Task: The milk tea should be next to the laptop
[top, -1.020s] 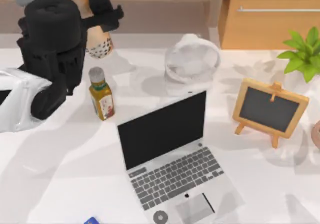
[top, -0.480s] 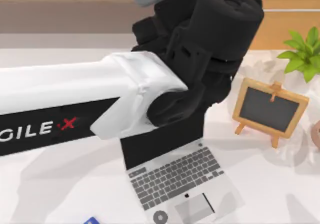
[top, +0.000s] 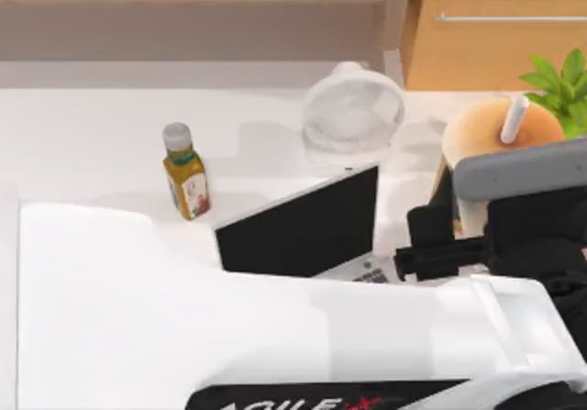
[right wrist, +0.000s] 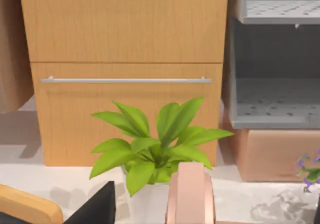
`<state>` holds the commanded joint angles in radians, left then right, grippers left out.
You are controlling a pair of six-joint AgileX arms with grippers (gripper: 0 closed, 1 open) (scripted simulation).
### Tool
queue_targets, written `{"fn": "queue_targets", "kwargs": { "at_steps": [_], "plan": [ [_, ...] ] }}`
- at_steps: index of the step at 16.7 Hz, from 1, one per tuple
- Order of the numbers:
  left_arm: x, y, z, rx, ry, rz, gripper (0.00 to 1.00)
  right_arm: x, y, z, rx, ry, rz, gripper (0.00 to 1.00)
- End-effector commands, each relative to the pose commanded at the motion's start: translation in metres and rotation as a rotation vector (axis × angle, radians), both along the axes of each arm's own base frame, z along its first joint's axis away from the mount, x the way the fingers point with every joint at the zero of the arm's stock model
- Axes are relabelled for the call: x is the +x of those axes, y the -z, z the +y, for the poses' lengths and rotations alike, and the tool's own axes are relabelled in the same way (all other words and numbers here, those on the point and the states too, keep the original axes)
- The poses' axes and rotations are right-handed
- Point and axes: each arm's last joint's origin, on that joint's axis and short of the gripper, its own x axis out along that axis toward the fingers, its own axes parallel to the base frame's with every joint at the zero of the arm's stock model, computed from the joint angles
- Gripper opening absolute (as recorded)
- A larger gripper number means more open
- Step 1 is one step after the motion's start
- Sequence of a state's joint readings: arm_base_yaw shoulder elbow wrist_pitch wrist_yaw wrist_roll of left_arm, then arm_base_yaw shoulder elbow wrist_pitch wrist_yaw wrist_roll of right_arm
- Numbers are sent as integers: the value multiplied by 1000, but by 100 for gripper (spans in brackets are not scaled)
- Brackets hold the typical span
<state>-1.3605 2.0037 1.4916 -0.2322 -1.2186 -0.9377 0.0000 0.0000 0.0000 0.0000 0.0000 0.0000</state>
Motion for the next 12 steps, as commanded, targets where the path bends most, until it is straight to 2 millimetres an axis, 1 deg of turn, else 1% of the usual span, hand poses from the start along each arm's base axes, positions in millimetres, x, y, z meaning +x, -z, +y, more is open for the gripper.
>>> {"fn": "queue_targets", "kwargs": {
  "at_steps": [3,4,6,7,11,12],
  "plan": [
    [-29,37,-15,122,23,-7,0,0,0,0,0,0,0,100],
    [-35,48,-17,157,28,-10,0,0,0,0,0,0,0,100],
    [-42,61,-20,201,34,-13,0,0,0,0,0,0,0,100],
    [-44,65,-20,212,36,-14,0,0,0,0,0,0,0,100],
    [-44,65,-20,212,36,-14,0,0,0,0,0,0,0,100],
    [-37,49,-21,136,11,-32,0,0,0,0,0,0,0,100]
  ]
}}
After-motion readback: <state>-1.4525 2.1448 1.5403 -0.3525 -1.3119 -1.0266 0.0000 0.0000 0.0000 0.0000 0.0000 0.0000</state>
